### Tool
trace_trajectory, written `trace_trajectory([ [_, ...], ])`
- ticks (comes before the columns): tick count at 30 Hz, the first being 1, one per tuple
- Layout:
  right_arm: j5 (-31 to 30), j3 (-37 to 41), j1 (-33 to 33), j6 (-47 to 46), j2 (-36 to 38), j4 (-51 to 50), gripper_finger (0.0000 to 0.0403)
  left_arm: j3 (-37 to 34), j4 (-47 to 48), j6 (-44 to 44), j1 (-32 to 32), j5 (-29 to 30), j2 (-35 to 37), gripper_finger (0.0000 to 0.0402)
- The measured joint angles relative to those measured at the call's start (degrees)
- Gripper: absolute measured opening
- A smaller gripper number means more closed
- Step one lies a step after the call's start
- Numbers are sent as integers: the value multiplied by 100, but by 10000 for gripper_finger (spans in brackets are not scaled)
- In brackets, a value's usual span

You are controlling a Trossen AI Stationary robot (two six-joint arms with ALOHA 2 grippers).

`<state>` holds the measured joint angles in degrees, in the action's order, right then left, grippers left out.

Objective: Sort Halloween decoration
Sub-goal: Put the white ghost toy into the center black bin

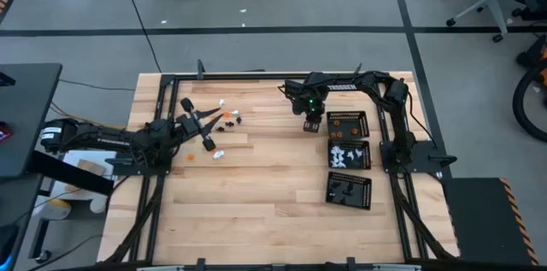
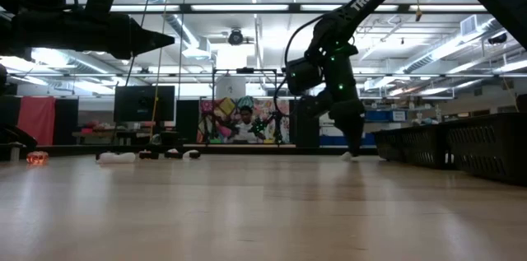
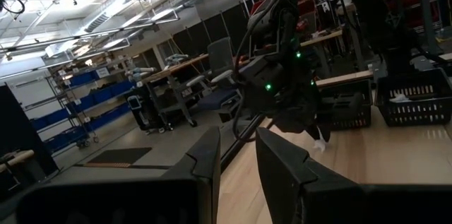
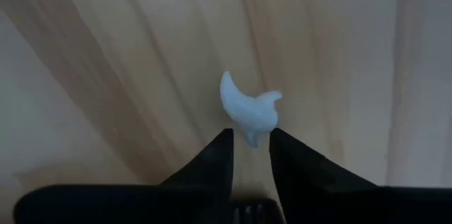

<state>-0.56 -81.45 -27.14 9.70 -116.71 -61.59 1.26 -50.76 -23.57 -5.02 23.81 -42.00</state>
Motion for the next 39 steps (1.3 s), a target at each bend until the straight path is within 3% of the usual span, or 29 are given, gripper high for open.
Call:
trace_trajectory([
  [8, 18, 55, 7, -10, -26, 464, 100, 0, 4, 0, 0, 0, 1, 77],
  [21, 12, 57, -7, 126, -26, 609, 6, 0, 4, 29, 0, 0, 2, 77],
  [31, -290, -14, 0, 53, -35, 604, 8, 0, 4, 46, 0, 0, 0, 77],
  [35, -411, -67, 74, -55, 152, 691, 39, 0, 4, 46, 0, 0, 0, 77],
  [39, -240, 135, 120, -200, 460, 1605, 76, 0, 31, 103, 0, 0, 2, 77],
])
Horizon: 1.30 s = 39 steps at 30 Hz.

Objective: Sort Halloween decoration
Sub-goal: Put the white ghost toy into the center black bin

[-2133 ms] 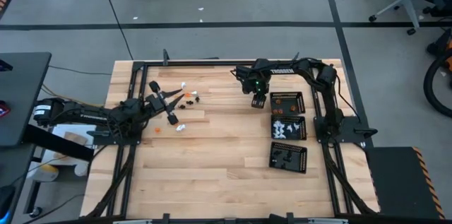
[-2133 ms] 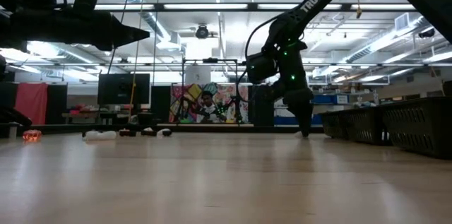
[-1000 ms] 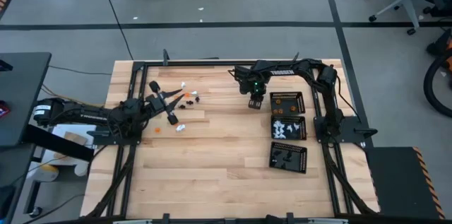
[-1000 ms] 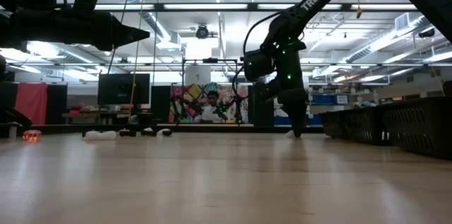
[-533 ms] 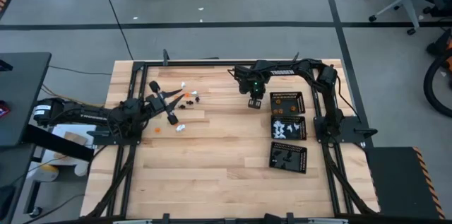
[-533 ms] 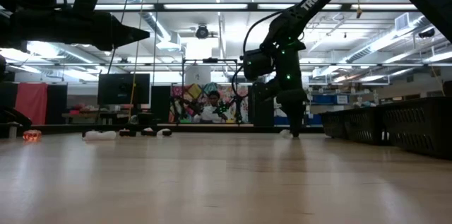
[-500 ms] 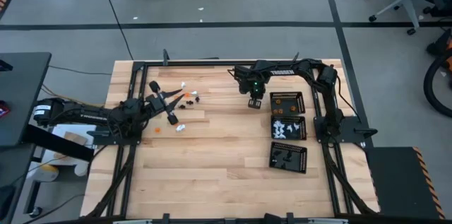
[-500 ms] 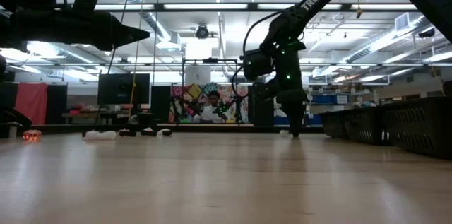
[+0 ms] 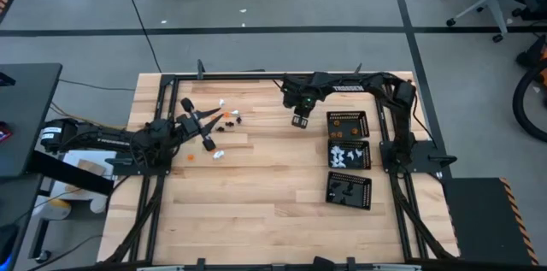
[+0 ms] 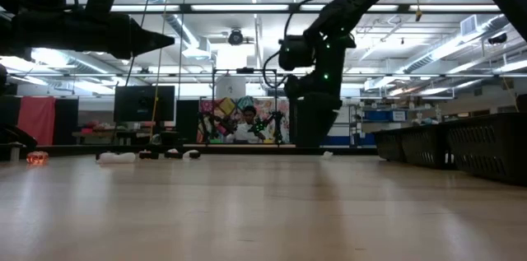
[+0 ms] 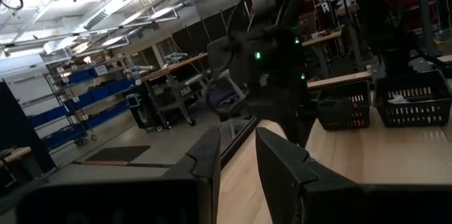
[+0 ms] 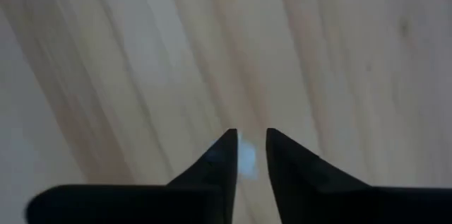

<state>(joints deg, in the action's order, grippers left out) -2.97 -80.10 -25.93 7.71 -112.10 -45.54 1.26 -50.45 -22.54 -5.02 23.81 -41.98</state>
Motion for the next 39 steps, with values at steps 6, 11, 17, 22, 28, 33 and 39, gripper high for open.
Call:
trace_trajectory([
  [6, 52, 714, -10, -322, 164, 949, 125, 1, 91, 148, 0, 0, -1, 77],
  [11, -49, 739, 83, -503, 241, 1097, 160, 2, 107, 148, 0, 0, 0, 77],
  [17, -1016, 735, 185, -756, 608, 338, 172, 1, 134, 182, 0, 0, 0, 77],
  [22, -1007, 735, 193, -814, 507, -13, 169, 2, 124, 181, 0, 0, 0, 77],
  [28, -954, 734, 204, -725, 12, 339, 169, 2, 122, 196, 0, 0, -1, 77],
  [33, -989, 729, 464, -572, -73, 972, 168, 2, 118, 198, 0, 0, -2, 77],
  [39, -409, 736, 741, -465, -100, 1669, 168, 2, 118, 199, 0, 0, -1, 77],
])
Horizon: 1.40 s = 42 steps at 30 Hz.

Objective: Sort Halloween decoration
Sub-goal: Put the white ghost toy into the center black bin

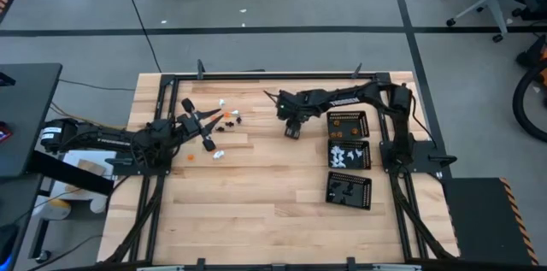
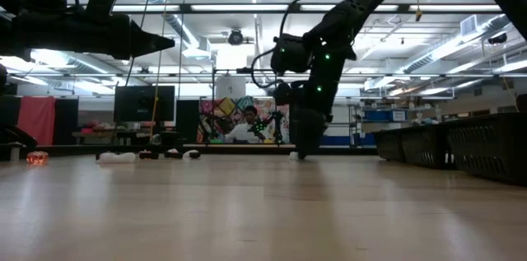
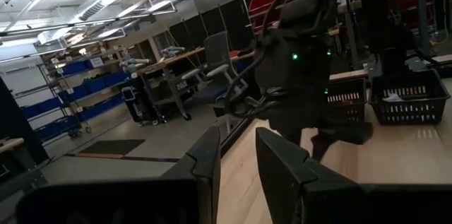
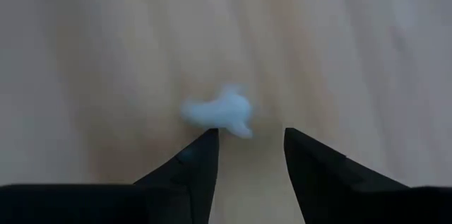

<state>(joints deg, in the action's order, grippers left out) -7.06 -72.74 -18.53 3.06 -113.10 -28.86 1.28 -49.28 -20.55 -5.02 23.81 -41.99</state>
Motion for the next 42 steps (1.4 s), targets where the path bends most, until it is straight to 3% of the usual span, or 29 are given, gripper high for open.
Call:
trace_trajectory([
  [4, 439, 1, 118, -4, -1, 409, 168, 0, 4, 9, 0, 0, 1, 77],
  [11, 195, 82, 127, -89, 219, 924, 165, 0, 151, 106, 0, -2, 1, 77],
  [21, 179, 2093, 118, 175, 289, 5695, 165, 0, 227, 196, 0, 0, -1, 77],
  [25, 559, 2573, 41, 372, 284, 6780, 176, 0, 226, 212, 0, 0, 1, 77],
  [30, 843, 2740, -48, 264, 158, 7003, 222, 0, 200, 235, 0, -2, 1, 77],
  [36, 710, 2550, 7, 248, -271, 7040, 274, 0, 143, 207, 0, 0, 0, 77],
  [42, 689, 2664, -70, 252, -306, 7074, 269, 0, 143, 169, 0, 0, 1, 77],
])
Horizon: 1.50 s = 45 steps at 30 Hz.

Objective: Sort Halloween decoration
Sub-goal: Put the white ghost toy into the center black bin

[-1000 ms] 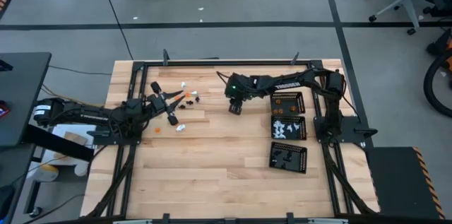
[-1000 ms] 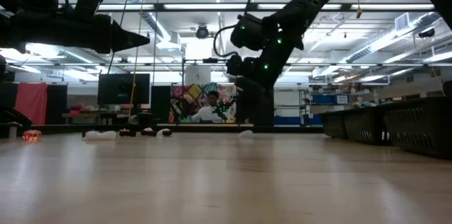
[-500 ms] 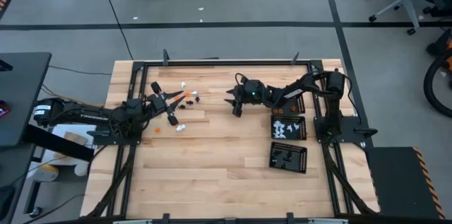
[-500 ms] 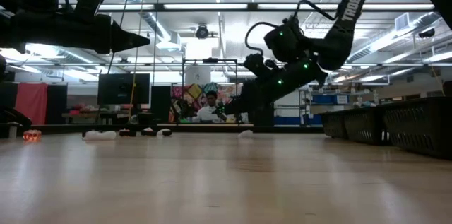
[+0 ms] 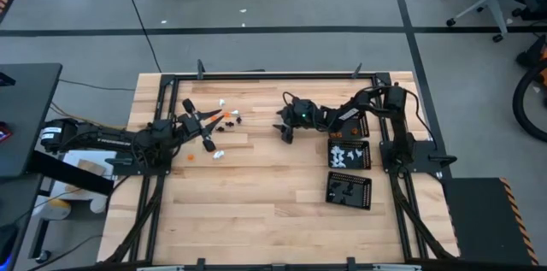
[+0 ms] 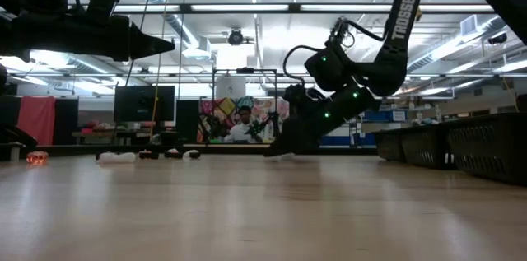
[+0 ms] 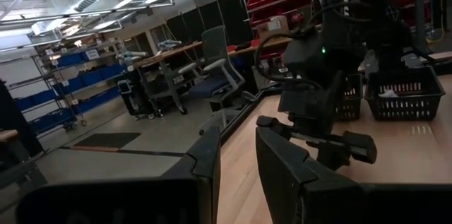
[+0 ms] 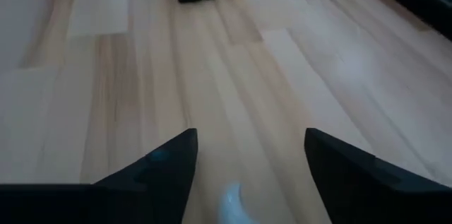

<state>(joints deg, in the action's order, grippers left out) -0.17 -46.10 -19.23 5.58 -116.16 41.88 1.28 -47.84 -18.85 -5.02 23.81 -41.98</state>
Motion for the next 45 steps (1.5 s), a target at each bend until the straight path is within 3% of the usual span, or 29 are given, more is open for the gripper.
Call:
trace_trajectory([
  [6, 298, 154, -123, -95, 1, 28, 223, 0, -12, 0, 0, 0, 0, 77],
  [21, 522, 238, -128, -123, 24, -30, 61, 0, -43, 6, 0, 0, 0, 77],
  [35, 837, -9, -135, -352, 4, -253, 59, -2, -76, 7, 0, 0, -1, 77],
  [45, 981, -642, -139, -253, 282, -1911, 60, -2, -76, 7, 0, 0, -1, 77],
])
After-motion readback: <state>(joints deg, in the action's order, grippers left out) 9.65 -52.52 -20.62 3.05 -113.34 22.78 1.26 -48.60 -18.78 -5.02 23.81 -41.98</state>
